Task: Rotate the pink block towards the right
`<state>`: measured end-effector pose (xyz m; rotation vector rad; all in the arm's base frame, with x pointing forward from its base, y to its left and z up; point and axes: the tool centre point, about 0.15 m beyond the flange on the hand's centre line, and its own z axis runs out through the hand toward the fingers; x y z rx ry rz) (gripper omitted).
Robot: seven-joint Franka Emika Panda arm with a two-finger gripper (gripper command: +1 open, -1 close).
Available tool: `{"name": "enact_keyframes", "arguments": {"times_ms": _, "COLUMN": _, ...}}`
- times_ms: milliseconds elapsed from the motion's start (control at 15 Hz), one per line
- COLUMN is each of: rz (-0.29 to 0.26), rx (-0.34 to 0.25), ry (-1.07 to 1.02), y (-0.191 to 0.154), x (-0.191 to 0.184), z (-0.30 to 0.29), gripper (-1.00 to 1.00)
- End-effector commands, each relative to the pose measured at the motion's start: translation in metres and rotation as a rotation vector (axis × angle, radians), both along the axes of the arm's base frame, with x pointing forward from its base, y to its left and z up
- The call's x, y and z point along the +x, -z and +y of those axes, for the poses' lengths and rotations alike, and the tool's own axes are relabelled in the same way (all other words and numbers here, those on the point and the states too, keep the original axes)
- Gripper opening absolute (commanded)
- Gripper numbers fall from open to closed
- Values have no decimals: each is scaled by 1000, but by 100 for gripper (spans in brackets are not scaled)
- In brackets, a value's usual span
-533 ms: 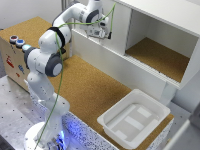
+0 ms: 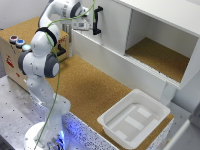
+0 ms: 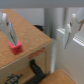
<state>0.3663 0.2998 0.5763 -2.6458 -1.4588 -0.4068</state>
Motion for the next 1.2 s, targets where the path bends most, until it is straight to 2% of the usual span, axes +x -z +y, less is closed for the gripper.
{"name": "enact_keyframes", "arguments": {"times_ms": 0, "rz": 14, "rx": -153, "ry": -288, "y": 7, "x": -13, "z": 94, "gripper": 100}}
{"name": "enact_keyframes", "arguments": {"times_ms": 467, "rz": 47, "rx": -188, "ry": -674, "y": 35, "x": -11, "z": 127, "gripper": 100}}
{"name": "enact_keyframes", "arguments": {"times_ms": 600, "rz": 57, "rx": -217, "ry": -752, "y": 50, "x": -11, "z": 135, "gripper": 100}}
{"name": "enact_keyframes", "arguments": {"times_ms": 733, "rz": 72, "rx": -224, "ry": -791, "y": 65, "x": -7, "z": 143, "gripper": 100}}
{"name": "enact_keyframes", "arguments": {"times_ms": 933, "rz": 66, "rx": -248, "ry": -792, "y": 84, "x": 6, "z": 157, "gripper": 100}}
{"name": "enact_keyframes", "arguments": {"times_ms": 1133, "rz": 104, "rx": -259, "ry": -749, "y": 103, "x": 25, "z": 169, "gripper": 100}}
